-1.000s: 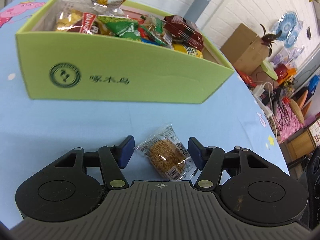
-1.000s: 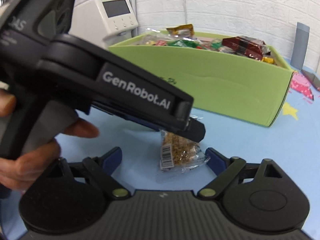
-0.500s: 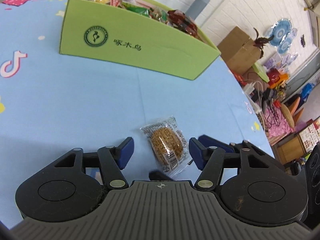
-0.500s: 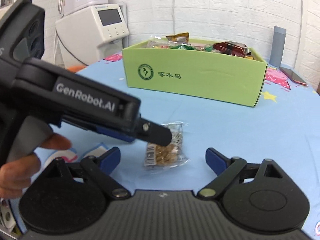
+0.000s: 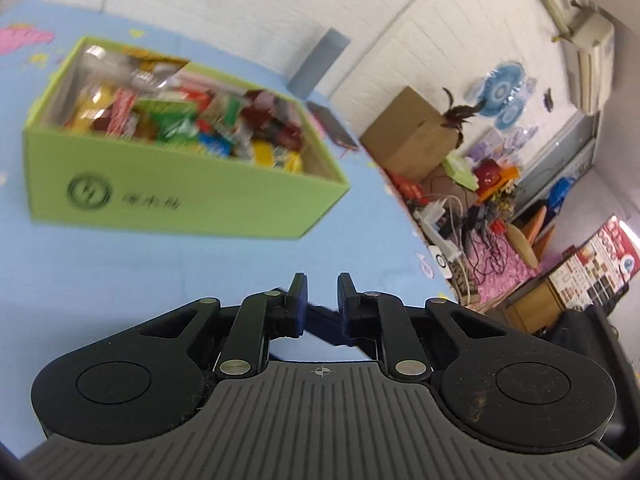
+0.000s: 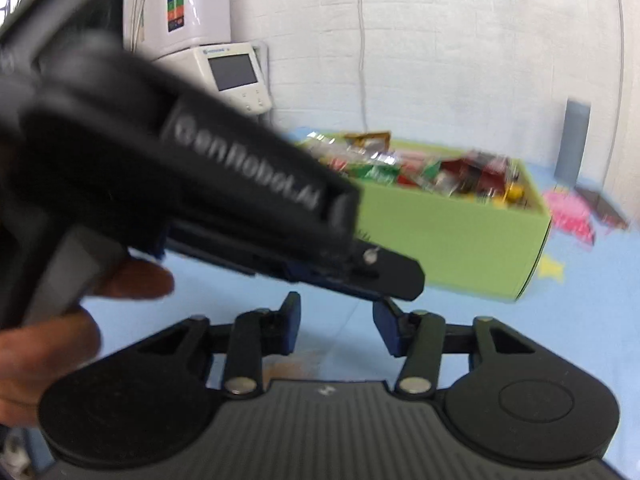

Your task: Organize snacks

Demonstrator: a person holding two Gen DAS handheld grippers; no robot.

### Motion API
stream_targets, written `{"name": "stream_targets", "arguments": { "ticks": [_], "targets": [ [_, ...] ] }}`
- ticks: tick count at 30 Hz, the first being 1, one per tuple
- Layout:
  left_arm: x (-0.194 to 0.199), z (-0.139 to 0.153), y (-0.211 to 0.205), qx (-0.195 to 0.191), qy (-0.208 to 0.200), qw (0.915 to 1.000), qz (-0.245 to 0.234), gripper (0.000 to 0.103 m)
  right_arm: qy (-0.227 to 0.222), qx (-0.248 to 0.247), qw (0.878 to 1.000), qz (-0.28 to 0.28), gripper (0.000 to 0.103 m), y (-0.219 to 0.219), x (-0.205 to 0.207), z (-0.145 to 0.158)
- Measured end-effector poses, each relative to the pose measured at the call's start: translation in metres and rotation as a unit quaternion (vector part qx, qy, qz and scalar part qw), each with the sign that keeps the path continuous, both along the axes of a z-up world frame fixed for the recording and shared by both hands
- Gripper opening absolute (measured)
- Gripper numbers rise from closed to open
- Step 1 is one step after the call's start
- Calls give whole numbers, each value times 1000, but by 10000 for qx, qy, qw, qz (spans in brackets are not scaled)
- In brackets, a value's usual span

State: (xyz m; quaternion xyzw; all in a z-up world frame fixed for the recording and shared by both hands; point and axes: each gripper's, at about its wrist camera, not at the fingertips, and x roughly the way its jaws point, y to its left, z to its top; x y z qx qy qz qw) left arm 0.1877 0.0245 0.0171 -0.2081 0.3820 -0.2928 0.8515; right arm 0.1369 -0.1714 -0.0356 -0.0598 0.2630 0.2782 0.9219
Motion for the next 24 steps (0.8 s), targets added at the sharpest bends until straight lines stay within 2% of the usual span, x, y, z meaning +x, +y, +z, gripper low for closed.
{"name": "stream_targets", "arguments": {
  "ticks": [2,3,4,5,6,8,11,15,20,22,24],
  "targets": [
    [7,-1,0,142,-50,9999,38,0,172,100,9998,72,53,-4,11,-4],
    [7,-3,2,264,-89,9995,111,6,283,100,9995,101,55,-8,13,-9],
    [8,-8,6,397,-117,9989,232,13,342,53,9994,72,63,-11,14,-16],
    [7,-12,9,477,-130,9982,330,27,390,24,9992,19,68,-14,14,-22],
    [6,-19,14,532,-102,9978,391,35,460,33,9989,-9,75,-18,14,-27],
    [5,-33,23,576,115,9970,502,35,615,74,9980,-81,78,-27,12,-36],
    [-6,-44,36,581,317,9956,667,35,613,158,9978,-202,95,-36,5,-38],
    [-30,-47,52,619,352,9942,811,35,475,315,9980,-256,95,-45,-23,-33],
    [-48,-48,62,628,415,9946,720,38,652,511,9966,57,94,-25,-56,-34],
    [-50,-47,59,640,417,9955,564,38,742,465,9960,149,86,-10,-67,-36],
    [-49,-46,51,731,365,9966,104,41,804,369,9960,134,76,3,-71,-40]
  ]
}}
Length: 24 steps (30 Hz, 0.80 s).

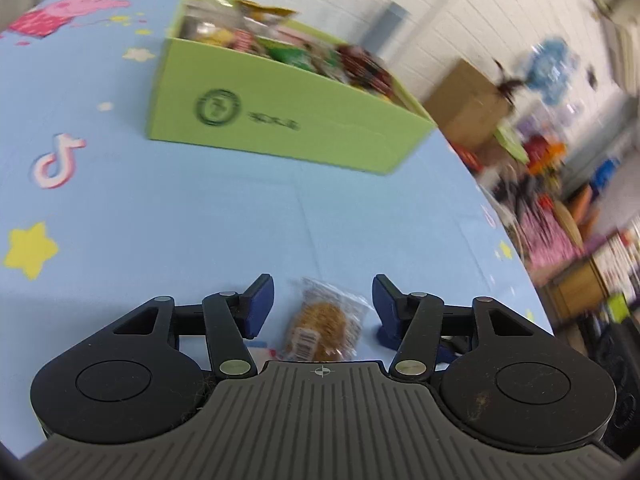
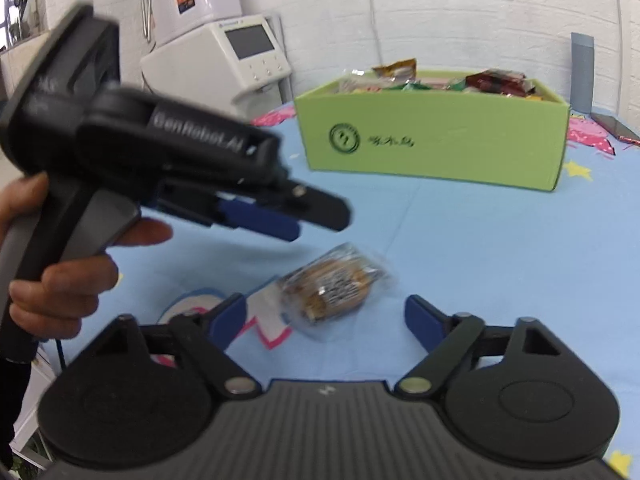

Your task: Organize snacks

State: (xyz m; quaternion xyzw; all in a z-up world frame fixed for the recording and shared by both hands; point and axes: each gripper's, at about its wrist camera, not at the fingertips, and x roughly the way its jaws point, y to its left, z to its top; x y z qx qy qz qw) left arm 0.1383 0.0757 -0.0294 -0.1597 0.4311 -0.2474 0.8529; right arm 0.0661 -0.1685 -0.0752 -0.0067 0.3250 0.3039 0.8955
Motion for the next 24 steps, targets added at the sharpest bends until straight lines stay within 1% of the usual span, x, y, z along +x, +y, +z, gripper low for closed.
{"name": "stream_targets", "arguments": {
  "ticks": [1,2,3,4,5,6,9,11,12,14,15,16,17,18,19,21,22,24],
  "targets": [
    [0,-1,-3,50,27,9998,-168,40,43,-32,10000,-1,74,6,1,-3],
    [-1,-3,-6,98,37,9996,-280,37,46,-68,10000,-8,75,10,0,-5],
    [-2,-5,-9,152,47,9991,-400,35,-42,-185,9998,-22,75,15,0,-5],
    [-3,-6,-11,157,67,9986,-504,36,-120,-328,9994,-12,74,21,-1,-5],
    [-5,-7,-12,124,67,9981,-593,36,-174,-416,9990,21,76,24,1,-6],
    [-6,-8,-13,89,65,9978,-656,36,-221,-469,9986,89,80,27,2,-7],
    [-12,-7,-12,-28,40,9979,-651,36,-302,-709,9969,128,78,31,11,-7],
    [-16,-5,-8,-103,-40,9978,-650,37,-243,-631,9977,109,78,26,11,-4],
    [-15,-5,-8,-112,-45,9981,-600,39,-225,-603,9979,92,78,24,10,-4],
    [-10,-7,-10,-75,9,9988,-491,39,-204,-604,9980,6,79,22,9,-6],
    [-7,-10,-14,-7,77,9989,-465,33,-258,-591,9979,-32,77,23,9,-8],
    [-6,-13,-18,93,151,9989,-435,27,-308,-622,9976,-69,66,24,8,-8],
    [-6,-15,-21,167,152,9990,-381,22,-343,-626,9974,-99,66,26,7,-8],
    [-7,-14,-22,101,126,9993,-338,19,-311,-644,9974,-110,63,26,6,-7],
    [-7,-10,-23,65,67,9995,-303,18,-312,-659,9973,-103,62,25,7,-4],
    [-5,5,-24,-7,-161,9997,-210,18,-377,-460,9982,-114,62,17,14,7],
    [0,15,-25,-40,-285,9995,-156,18,-453,-374,9982,-106,62,13,20,15],
    [16,36,-27,-110,-522,9986,-60,19,-705,-381,9967,-90,62,11,34,33]
  ]
}}
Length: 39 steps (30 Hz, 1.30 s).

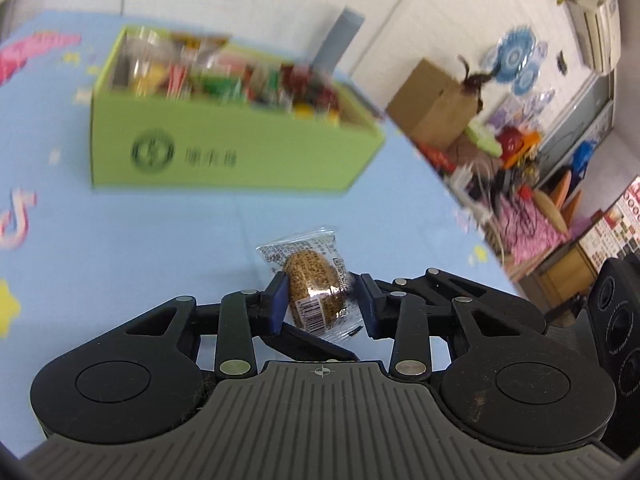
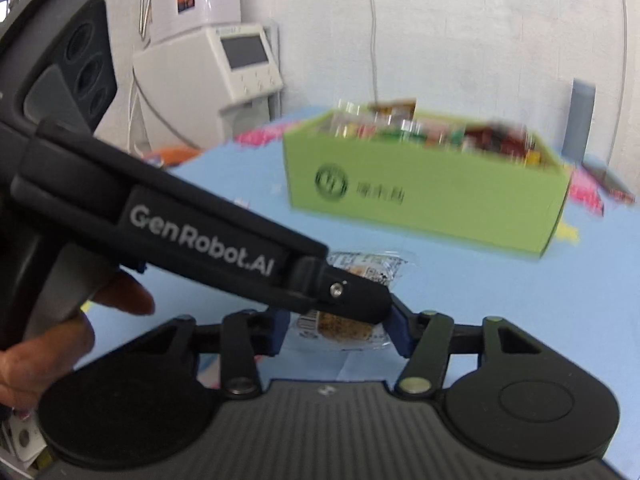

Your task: Organize snacks

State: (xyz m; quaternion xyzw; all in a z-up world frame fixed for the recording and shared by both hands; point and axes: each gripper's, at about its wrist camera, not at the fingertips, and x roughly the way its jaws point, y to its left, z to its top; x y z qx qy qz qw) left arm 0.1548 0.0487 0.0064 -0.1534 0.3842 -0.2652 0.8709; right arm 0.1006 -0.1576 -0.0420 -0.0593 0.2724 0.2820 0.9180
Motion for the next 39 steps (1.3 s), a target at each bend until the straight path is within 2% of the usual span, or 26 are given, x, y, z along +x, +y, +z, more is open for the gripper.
{"name": "stream_targets", "arguments": {
  "ticks": [4,9,11,14,16,18,19,21,25,27,29,31,33,36,39],
  "targets": [
    [50,37,-2,-133,-345,9992,157,19,-633,-188,9978,1,62,5,42,34],
    [128,58,-13,73,-493,9982,341,19,-783,-168,9968,-43,61,7,122,56],
    [157,54,-18,221,-431,9981,387,19,-688,-192,9974,-52,61,9,156,55],
    [196,32,-22,437,-184,9978,455,19,-311,-128,9994,-13,61,9,202,39],
    [206,19,-23,526,-134,9974,466,21,-61,-77,9999,53,64,12,223,24],
    [207,13,-23,537,-203,9975,405,28,-181,-162,9997,101,69,14,226,15],
    [207,11,-23,538,-235,9975,395,31,-262,-245,9993,127,72,15,226,13],
    [206,11,-23,504,-299,9975,393,43,-410,-348,9985,122,78,16,225,11],
    [185,29,-16,257,-632,9963,516,58,-497,-154,9986,-77,102,1,213,20],
    [163,45,-13,151,-913,9941,557,70,-613,110,9980,-102,102,-13,195,31],
    [133,61,-10,147,-1185,9909,626,76,-759,255,9966,-206,102,-26,168,42],
    [103,69,-8,196,-1382,9878,685,80,-856,295,9953,-348,103,-40,141,46],
    [70,70,-8,371,-1483,9843,879,88,-817,289,9948,-540,103,-48,116,46],
    [26,59,-8,672,-1496,9788,1227,92,-553,279,9935,-952,103,-65,85,36],
    [-11,35,-11,862,-1157,9787,1464,94,-82,355,9879,-1507,103,-83,55,19]
  ]
}}
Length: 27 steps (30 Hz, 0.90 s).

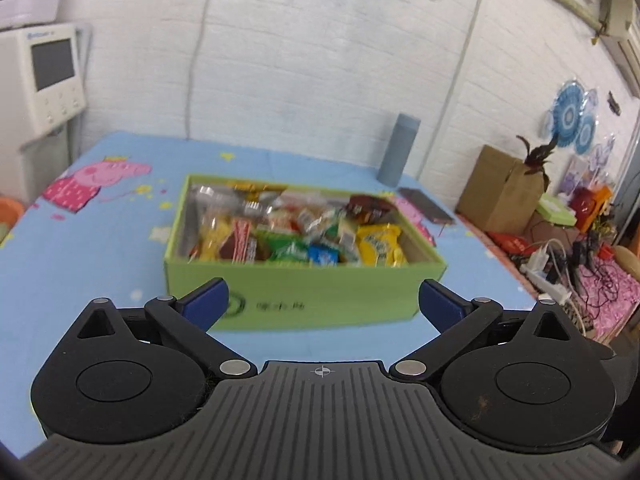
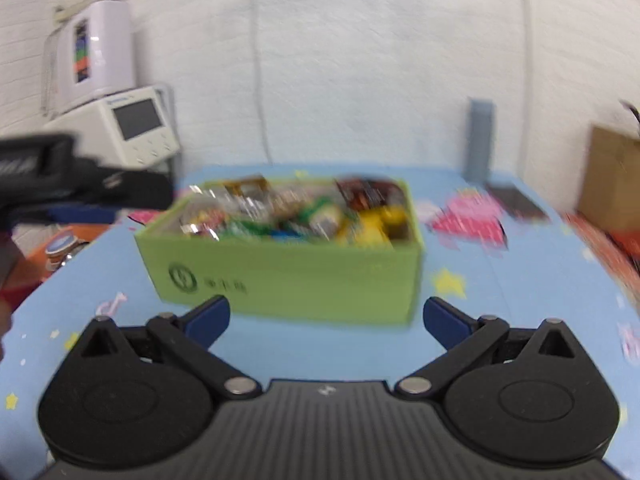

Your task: Organize snacks

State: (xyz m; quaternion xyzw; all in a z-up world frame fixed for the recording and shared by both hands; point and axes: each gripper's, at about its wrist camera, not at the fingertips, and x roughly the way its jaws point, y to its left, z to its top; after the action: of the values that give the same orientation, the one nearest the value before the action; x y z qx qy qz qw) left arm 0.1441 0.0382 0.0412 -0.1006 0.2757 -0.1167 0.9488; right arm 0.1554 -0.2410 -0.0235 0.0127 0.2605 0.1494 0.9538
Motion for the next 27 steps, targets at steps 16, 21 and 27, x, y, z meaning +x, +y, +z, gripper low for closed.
{"name": "stream_targets", "arguments": {
  "ticks": [16,21,27],
  "targets": [
    [-88,-46,-12,572,294,9968,469,85,581,-81,9888,-1374,103,-11,-82,-36],
    [-93,-43,-8,474,323,9970,515,84,514,-188,9894,-1344,103,-10,-92,-31],
    [-97,-46,-8,378,341,9976,479,77,586,-175,9889,-1354,103,-11,-99,-32]
  ]
}}
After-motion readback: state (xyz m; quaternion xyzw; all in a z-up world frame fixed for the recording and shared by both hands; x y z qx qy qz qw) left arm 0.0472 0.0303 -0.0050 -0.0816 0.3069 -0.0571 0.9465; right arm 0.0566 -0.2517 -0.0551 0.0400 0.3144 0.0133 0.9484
